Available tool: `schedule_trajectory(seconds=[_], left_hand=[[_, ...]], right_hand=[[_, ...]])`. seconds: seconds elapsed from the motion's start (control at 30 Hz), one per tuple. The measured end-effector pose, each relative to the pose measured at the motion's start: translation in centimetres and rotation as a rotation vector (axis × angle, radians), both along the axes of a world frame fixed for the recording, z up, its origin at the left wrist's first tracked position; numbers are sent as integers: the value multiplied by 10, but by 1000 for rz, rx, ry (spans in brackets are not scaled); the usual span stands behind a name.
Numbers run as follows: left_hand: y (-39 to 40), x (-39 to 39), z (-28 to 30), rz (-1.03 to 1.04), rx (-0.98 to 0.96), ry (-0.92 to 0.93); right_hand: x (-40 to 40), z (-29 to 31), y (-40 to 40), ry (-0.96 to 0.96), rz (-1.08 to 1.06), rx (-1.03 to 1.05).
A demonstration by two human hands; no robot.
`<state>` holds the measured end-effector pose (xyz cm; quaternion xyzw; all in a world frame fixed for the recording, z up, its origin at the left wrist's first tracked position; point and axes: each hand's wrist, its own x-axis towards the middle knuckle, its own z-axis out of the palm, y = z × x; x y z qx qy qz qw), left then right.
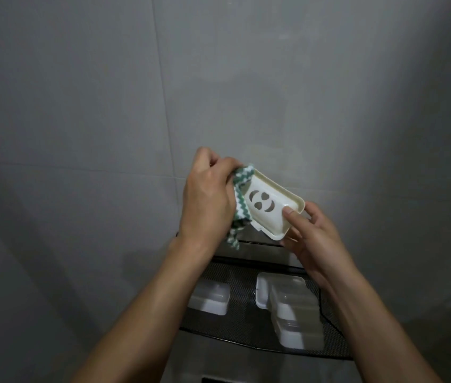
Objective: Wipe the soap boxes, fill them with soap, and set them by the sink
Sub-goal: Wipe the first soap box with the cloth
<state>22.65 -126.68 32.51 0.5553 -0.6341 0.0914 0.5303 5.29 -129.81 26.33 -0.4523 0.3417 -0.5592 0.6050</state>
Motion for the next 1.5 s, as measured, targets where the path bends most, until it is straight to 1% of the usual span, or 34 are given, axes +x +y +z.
schedule_trajectory(seconds=[0.1,0.2,0.33,0.53,0.6,0.67,0.73,0.9,1.07,1.2,1.27,1.4,1.5], left_hand=[[-4,-8,-10,-30,84,3],[-2,-13,-22,-53,136,-45],[5,-23,-26,-154,135,-78],[10,-32,-28,-307,134,-119],[10,-32,-28,-341,131,-163],[12,-31,-29,-331,125,-248],[12,-27,-29,-273,117,-317],[11,-14,-31,-164,101,-262],[20,-36,-34,-200,59,-306],[22,-43,-39,-209,106,-278],[21,-38,-40,-218,130,-322],[18,-27,-39,-215,101,-460],[16,-15,-37,-142,102,-533]], right_hand=[[3,5,2,-5,26,-46],[1,5,2,-7,21,-73],[0,3,-1,16,42,-85],[-4,5,-4,-52,107,-52],[-7,4,-4,-69,116,-50],[-8,4,-4,-69,115,-58],[-8,4,-4,-66,113,-61],[-11,8,-5,-79,97,-63],[-3,11,-2,-123,128,-49],[-5,13,-3,-164,107,-44],[-9,14,-3,-156,87,-47],[-11,8,-2,-125,89,-50],[-11,3,-1,-94,82,-53]])
